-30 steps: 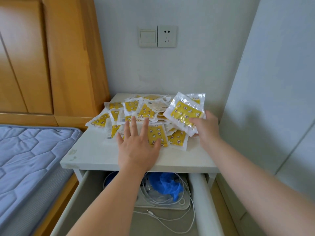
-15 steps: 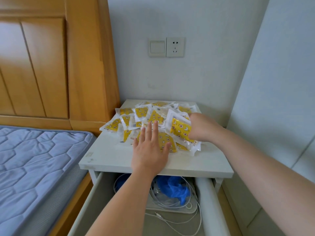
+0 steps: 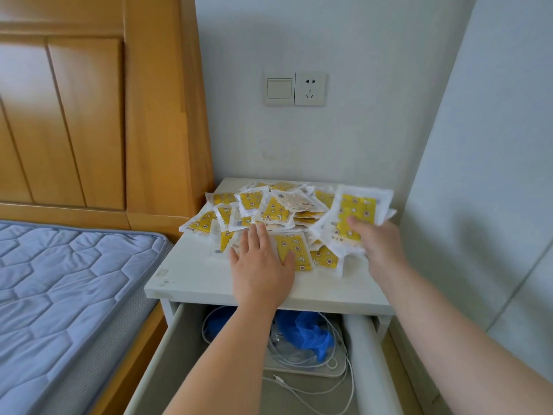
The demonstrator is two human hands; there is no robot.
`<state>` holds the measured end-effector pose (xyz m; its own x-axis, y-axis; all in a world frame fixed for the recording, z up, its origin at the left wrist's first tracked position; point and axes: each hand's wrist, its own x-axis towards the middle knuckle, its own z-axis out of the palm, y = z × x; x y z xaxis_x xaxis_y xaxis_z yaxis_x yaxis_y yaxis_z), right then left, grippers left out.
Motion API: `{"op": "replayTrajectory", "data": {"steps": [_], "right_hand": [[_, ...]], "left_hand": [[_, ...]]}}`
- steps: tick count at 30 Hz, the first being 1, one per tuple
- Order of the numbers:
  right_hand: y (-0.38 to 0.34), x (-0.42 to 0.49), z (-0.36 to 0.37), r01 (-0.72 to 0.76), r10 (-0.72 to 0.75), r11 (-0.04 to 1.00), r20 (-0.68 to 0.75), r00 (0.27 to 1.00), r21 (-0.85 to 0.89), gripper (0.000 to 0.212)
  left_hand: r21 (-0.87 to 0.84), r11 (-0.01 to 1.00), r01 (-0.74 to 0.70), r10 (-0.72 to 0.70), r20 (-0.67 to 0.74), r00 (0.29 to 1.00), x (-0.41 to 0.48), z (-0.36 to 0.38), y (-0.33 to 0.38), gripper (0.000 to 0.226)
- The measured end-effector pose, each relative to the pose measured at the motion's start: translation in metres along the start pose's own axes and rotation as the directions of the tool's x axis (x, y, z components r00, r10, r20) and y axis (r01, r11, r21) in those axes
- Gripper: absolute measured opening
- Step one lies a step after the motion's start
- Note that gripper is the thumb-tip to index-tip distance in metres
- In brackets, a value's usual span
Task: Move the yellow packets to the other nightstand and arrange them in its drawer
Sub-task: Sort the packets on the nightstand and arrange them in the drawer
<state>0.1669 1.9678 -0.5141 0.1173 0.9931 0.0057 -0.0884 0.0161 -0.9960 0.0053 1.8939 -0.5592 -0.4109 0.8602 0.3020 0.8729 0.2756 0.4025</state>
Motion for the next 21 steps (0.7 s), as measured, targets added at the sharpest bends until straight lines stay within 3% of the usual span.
{"op": "replayTrajectory", "data": {"steps": [1,4,10,17,21], "right_hand": [[0.013,-0.006,-0.002,-0.032,0.032,0.999,0.001,0.999,0.043,0.035],[0.032,-0.014,-0.002,0.011,-0.010,0.999,-0.016,1.000,0.048,0.012],[0.032,-0.017,0.001,0.108,-0.108,0.994,-0.067,0.992,0.003,0.008],[0.030,-0.022,0.002,0.166,-0.175,0.977,-0.058,0.983,-0.135,0.017],[0.029,-0.022,0.003,0.168,-0.179,0.971,-0.050,0.983,-0.170,0.015]], "left_hand": [[-0.012,0.999,0.037,-0.037,-0.020,0.999,0.000,0.000,0.000,0.080],[-0.031,0.994,0.109,-0.110,-0.054,0.992,-0.001,0.000,0.002,0.085],[0.021,0.995,0.095,-0.093,-0.072,0.993,-0.001,-0.001,0.001,0.084],[-0.321,0.940,0.118,-0.129,-0.013,0.992,0.000,-0.010,-0.001,0.073],[-0.495,0.842,0.213,-0.197,0.086,0.977,0.004,-0.021,-0.007,0.085]]}}
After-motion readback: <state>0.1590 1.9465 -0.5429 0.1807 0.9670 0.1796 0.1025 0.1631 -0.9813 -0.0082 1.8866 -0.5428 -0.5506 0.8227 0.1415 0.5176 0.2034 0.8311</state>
